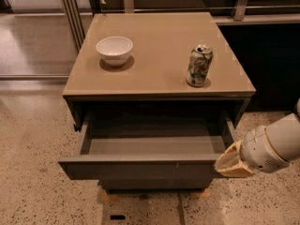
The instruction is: Close top drawer
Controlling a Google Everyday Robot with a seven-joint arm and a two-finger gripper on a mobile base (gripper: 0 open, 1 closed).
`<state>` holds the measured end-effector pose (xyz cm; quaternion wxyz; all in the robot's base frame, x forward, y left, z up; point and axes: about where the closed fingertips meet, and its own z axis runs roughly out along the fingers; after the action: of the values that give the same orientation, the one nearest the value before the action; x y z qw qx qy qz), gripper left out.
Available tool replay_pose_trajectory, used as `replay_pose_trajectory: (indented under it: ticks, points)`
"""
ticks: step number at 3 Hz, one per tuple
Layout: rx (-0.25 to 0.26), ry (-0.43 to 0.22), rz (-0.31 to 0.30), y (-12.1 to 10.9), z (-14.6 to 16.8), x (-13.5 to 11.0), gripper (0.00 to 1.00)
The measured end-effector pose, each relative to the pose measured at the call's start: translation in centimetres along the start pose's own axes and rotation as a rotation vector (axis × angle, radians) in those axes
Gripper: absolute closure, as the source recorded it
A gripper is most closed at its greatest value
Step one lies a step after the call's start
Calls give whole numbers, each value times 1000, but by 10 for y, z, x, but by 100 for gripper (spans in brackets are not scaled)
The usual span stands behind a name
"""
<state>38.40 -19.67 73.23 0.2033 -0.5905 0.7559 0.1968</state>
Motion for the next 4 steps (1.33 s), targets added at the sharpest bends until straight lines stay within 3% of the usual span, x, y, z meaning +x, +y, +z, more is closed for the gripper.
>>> replay_pose_trajectory:
  ticks: [1, 2, 3, 4]
  points:
    - [0, 0, 0, 0, 0, 0, 100]
    - [-6, 19, -71, 3, 21, 13, 100]
    - [-18, 20, -134, 2, 68, 34, 100]
    - [2, -10, -169, -10, 117, 53, 100]
